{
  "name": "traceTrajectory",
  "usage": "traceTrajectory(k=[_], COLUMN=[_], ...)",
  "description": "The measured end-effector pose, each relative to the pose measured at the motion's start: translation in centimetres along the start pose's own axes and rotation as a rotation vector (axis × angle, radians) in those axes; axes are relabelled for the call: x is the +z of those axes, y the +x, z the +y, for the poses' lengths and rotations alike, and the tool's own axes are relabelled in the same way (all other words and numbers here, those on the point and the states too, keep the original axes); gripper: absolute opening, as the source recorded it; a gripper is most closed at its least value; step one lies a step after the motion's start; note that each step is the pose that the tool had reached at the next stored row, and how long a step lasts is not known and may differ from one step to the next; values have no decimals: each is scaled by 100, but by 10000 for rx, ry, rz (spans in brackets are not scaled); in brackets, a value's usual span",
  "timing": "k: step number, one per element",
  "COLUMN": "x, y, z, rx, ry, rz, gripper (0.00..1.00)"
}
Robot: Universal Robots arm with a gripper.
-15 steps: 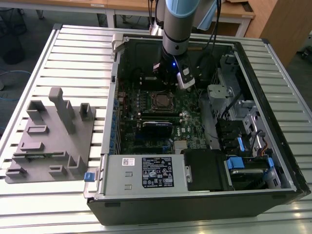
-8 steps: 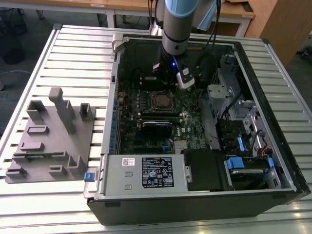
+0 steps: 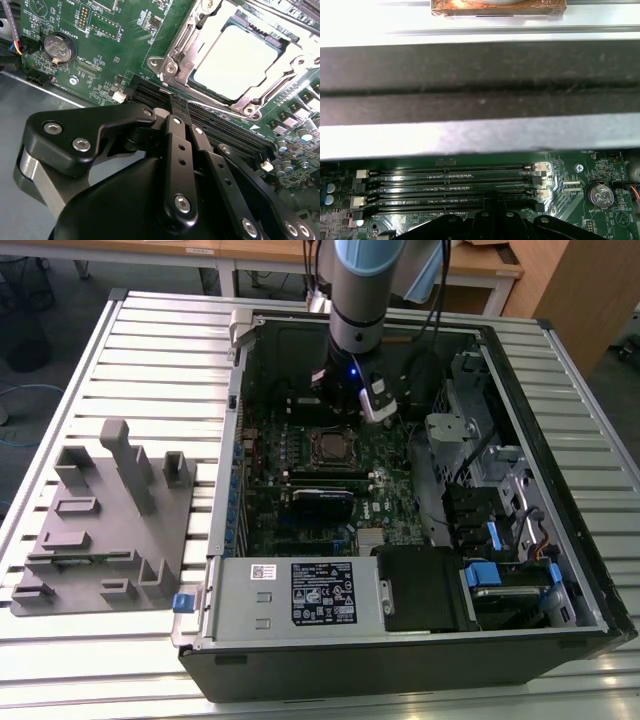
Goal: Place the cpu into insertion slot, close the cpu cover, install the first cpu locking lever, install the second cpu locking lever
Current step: 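Install the first cpu locking lever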
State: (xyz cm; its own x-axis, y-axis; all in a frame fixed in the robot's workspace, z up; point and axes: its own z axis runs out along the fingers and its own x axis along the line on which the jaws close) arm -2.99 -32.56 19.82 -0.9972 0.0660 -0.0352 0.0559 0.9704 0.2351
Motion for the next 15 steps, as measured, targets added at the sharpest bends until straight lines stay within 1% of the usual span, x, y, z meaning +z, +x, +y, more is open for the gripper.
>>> traceTrajectory(k=[5, 10, 15], x=[-1, 0, 2], y=[31, 37, 40], z=[-3, -5, -11], rx=[7, 21, 0], ry=[-3, -5, -50], rz=[-45, -84, -178], gripper=[10, 10, 10])
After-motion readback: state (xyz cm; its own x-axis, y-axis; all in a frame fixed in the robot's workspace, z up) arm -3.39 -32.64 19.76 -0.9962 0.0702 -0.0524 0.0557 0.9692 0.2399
